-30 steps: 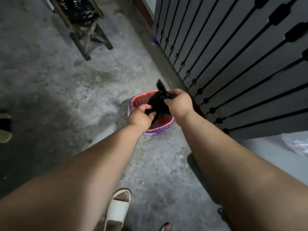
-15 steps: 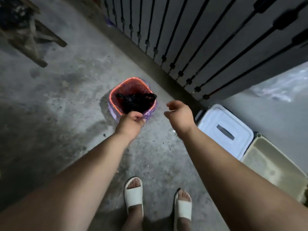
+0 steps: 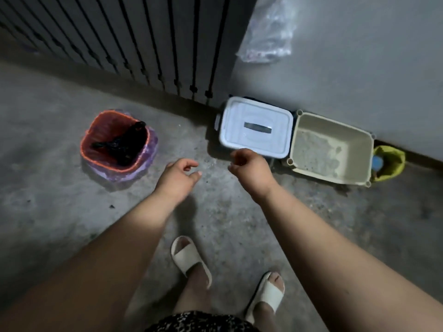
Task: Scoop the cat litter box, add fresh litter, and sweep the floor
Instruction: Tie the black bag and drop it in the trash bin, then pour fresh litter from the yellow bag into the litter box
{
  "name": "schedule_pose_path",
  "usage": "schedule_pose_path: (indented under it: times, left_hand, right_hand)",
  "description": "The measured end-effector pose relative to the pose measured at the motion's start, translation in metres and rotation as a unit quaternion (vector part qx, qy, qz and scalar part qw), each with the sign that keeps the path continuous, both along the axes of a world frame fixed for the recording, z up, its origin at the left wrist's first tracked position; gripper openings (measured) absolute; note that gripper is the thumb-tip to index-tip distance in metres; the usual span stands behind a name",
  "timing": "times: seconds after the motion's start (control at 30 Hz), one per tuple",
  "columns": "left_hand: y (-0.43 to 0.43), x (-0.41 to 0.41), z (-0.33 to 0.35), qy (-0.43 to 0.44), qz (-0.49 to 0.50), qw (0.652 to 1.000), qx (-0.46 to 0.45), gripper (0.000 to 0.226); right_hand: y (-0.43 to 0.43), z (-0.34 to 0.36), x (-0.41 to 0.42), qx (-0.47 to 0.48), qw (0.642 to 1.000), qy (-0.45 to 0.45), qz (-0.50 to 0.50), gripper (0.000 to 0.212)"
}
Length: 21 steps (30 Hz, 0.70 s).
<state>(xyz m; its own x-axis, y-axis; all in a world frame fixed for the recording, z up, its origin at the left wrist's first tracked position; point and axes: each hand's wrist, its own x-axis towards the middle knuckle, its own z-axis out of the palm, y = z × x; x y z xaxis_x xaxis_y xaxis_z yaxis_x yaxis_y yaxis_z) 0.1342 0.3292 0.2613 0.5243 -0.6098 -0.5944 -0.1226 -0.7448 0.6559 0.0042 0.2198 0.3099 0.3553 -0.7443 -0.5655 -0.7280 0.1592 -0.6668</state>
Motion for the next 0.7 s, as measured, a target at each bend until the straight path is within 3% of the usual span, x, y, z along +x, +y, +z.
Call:
schedule_pose_path:
  times: [0.43,0.7]
  left_hand:
    - [-0.065,-0.209,0.049,-0.02,-0.147,0.989,0.001,0.028]
    - [-0.093,-0.404,0.071,0.023,-0.178,0.984,-0.008,0.027]
  right_hand:
    - [-0.016,0.017,-0.231,0.031,0.982,-0.057,-0.178,0.026]
    - [-0.03,0.038,-0.432,0.02,0.969,-0.076,-0.234,0.025]
